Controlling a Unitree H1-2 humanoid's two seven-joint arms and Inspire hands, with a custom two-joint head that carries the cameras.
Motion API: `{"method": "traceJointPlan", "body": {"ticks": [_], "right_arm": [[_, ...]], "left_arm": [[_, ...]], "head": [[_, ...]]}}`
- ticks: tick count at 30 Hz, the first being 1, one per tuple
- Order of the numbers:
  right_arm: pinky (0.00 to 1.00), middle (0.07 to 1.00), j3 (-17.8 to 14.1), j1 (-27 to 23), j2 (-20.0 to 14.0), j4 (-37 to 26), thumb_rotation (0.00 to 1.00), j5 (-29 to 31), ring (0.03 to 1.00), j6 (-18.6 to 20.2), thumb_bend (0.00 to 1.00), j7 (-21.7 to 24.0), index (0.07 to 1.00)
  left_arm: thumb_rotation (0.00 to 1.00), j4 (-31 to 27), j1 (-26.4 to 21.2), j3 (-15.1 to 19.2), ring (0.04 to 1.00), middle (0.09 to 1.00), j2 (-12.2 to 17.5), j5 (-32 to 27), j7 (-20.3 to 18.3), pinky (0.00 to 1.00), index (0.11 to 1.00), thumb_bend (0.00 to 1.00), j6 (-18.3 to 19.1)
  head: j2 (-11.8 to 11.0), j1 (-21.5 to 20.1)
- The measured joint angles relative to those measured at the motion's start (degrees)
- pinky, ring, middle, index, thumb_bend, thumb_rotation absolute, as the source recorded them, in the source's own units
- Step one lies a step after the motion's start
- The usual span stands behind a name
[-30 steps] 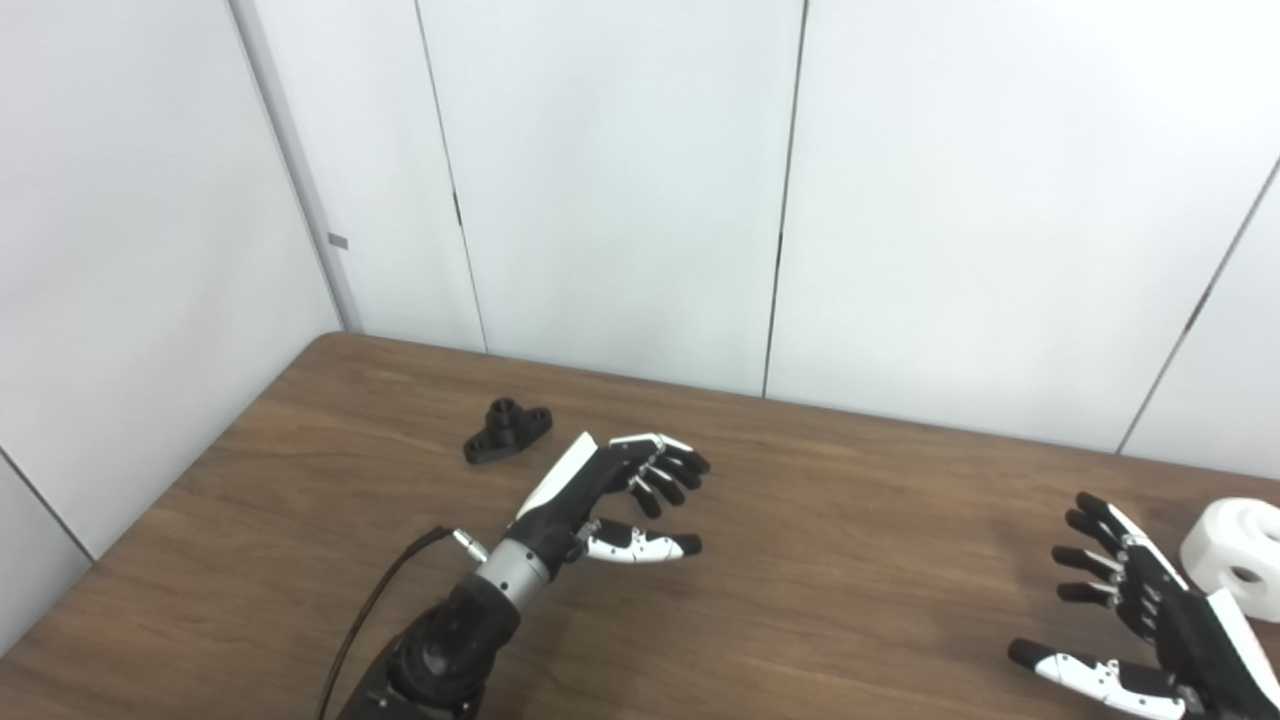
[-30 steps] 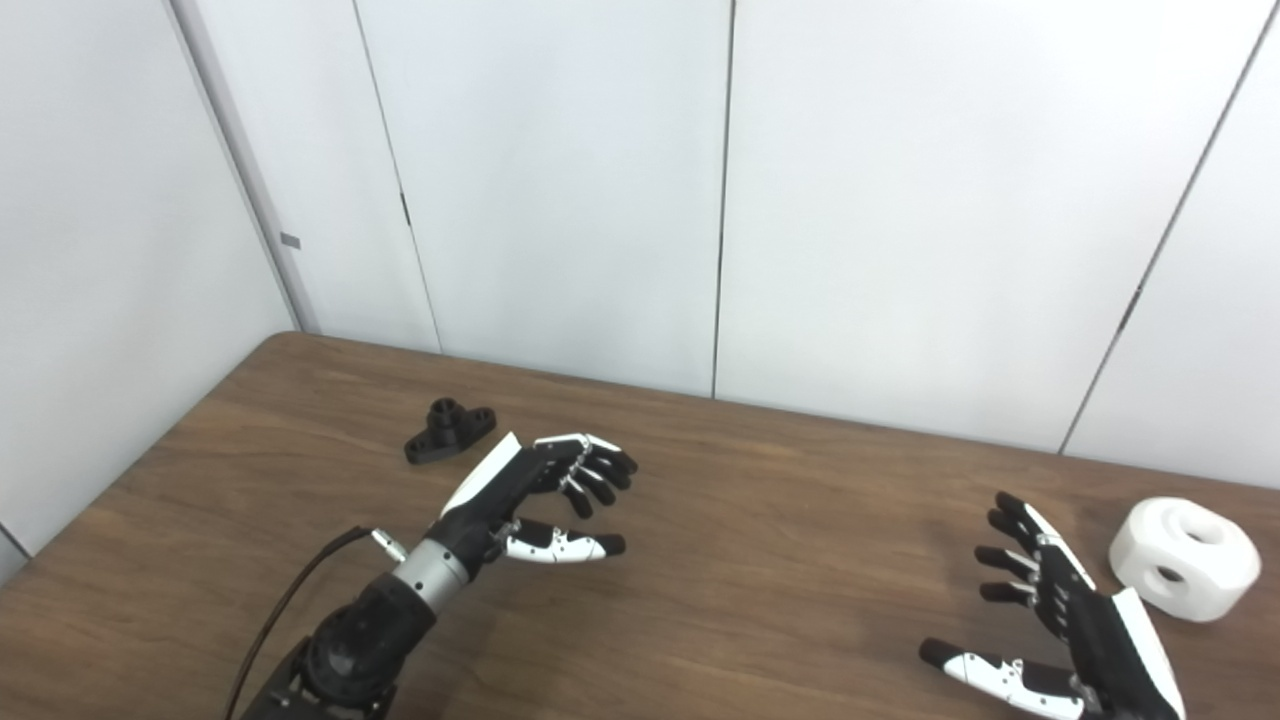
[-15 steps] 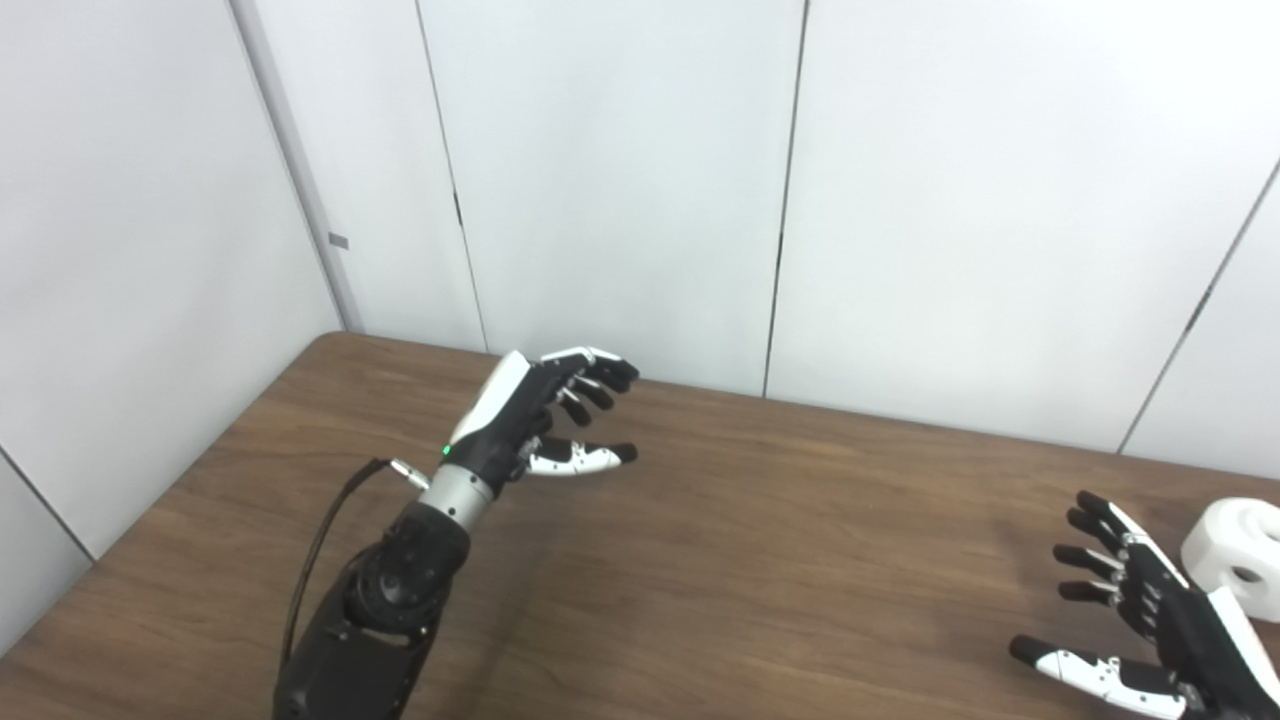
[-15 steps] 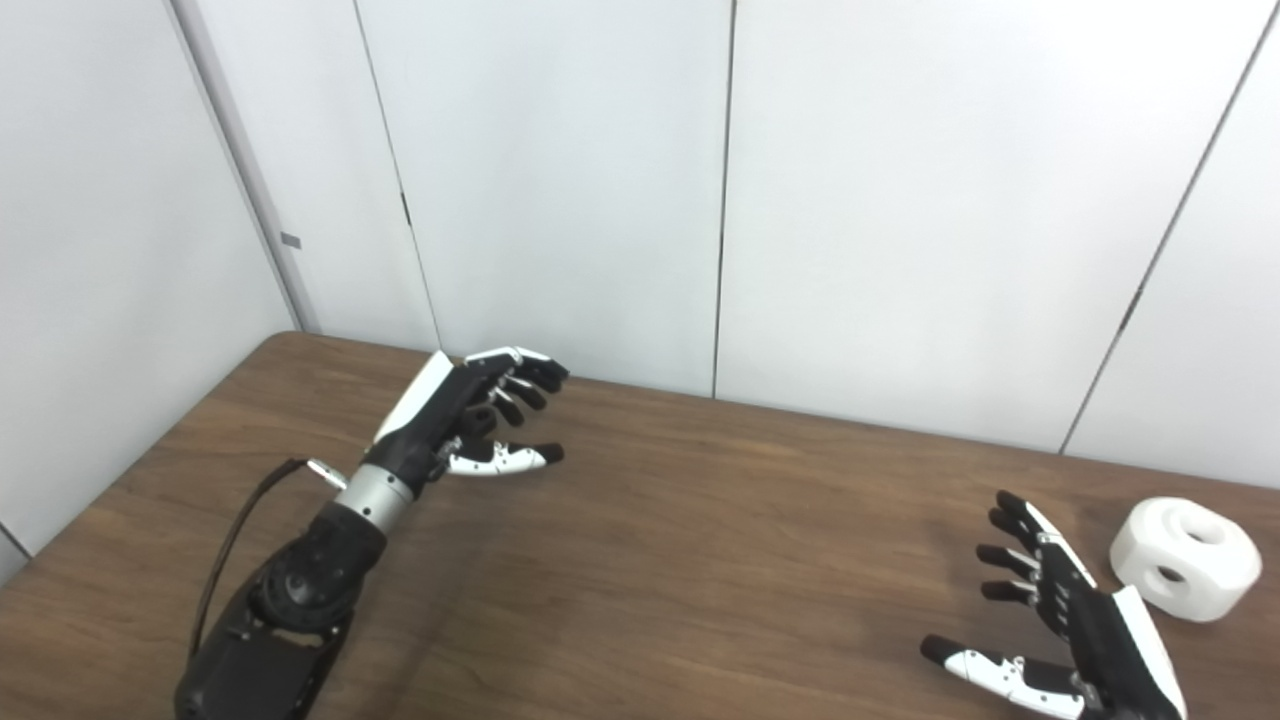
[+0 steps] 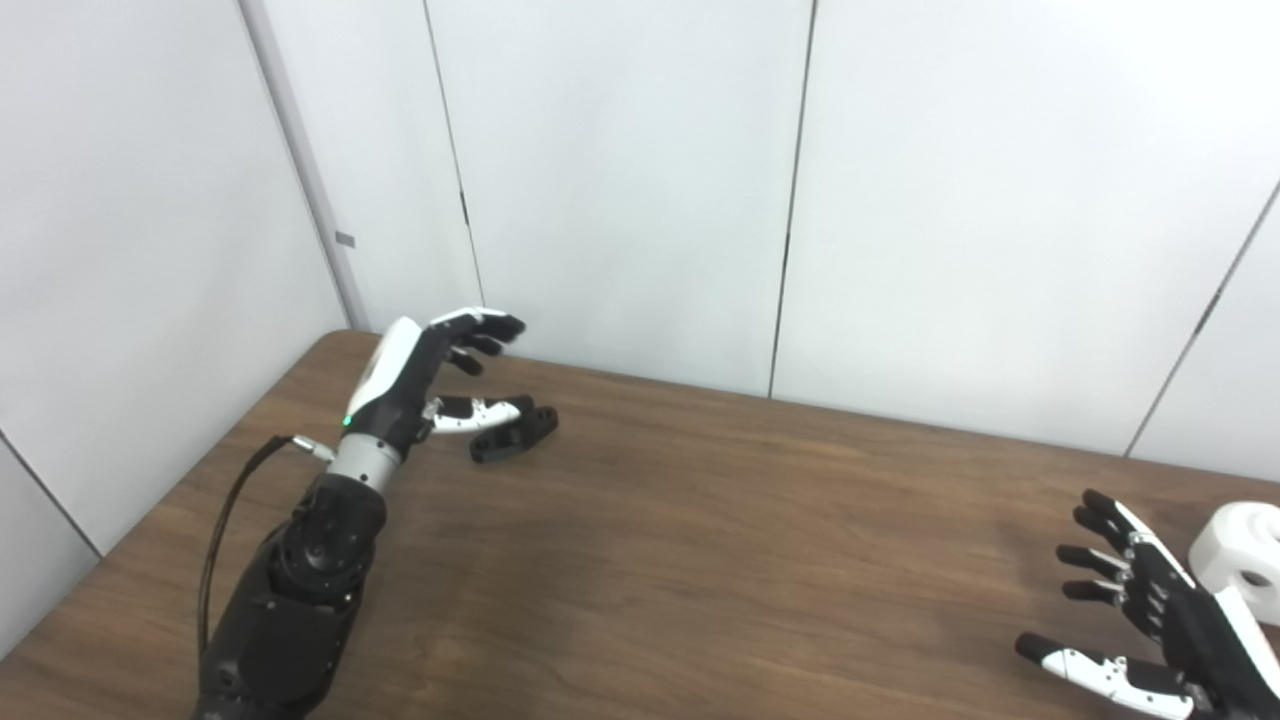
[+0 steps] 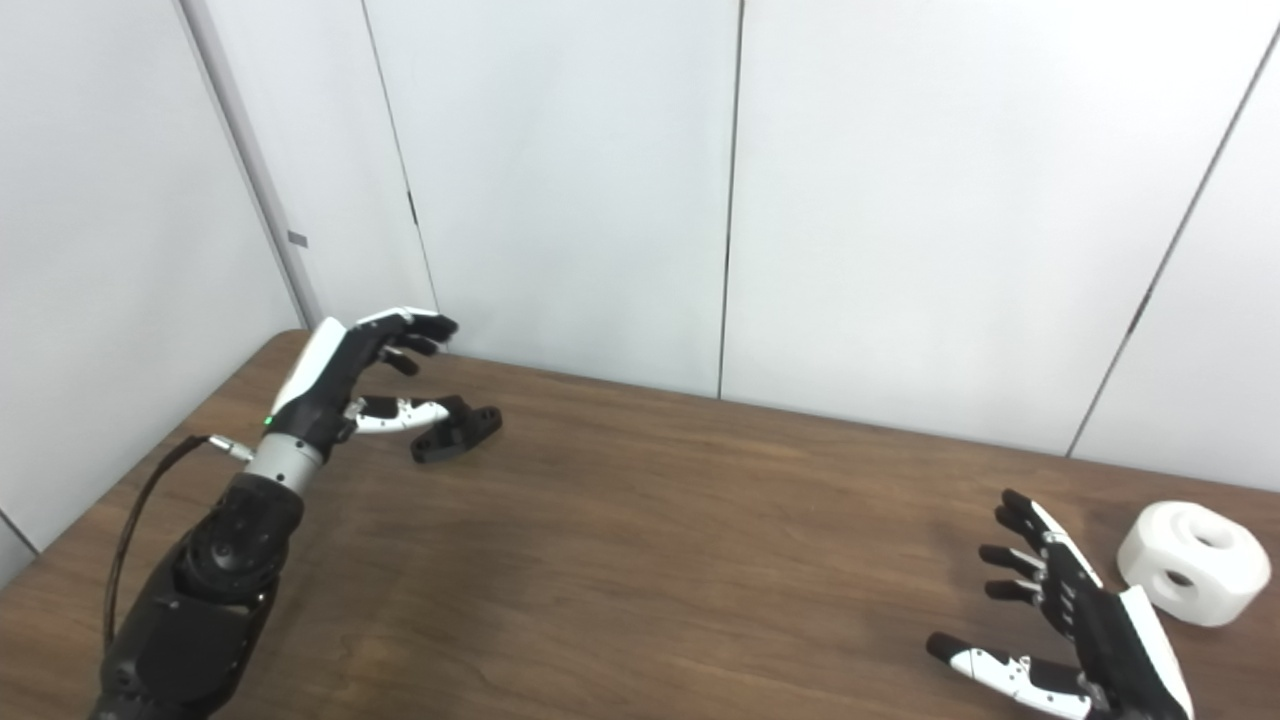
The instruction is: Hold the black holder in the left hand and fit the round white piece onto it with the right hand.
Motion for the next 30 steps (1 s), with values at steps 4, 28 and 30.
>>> {"method": "traceJointPlan", "body": {"ticks": [4,28,30], "right_arm": [[0.68,0.912,0.0,0.0,0.0,-0.2,0.0,0.2,0.794,0.1,0.53,0.3,0.933],[0.59,0.892,-0.3,0.6,-0.8,-2.6,0.0,-0.2,0.733,0.6,0.6,0.8,0.903],[0.59,0.892,-0.3,0.6,-0.8,-2.9,0.0,-0.2,0.733,1.3,0.6,0.8,0.902]], "left_arm": [[0.09,0.5,0.0,-0.6,0.807,0.772,0.3,6.3,4.3,0.72,0.714,0.8,0.8],[0.49,7.6,0.0,-8.5,1.0,1.0,0.6,20.0,6.3,1.0,0.803,1.0,20.4],[0.48,8.3,-0.1,-9.2,1.0,1.0,0.6,20.2,6.6,1.0,0.798,1.0,20.9]], "head": [[0.0,0.2],[1.5,-0.4],[1.6,-0.4]]}}
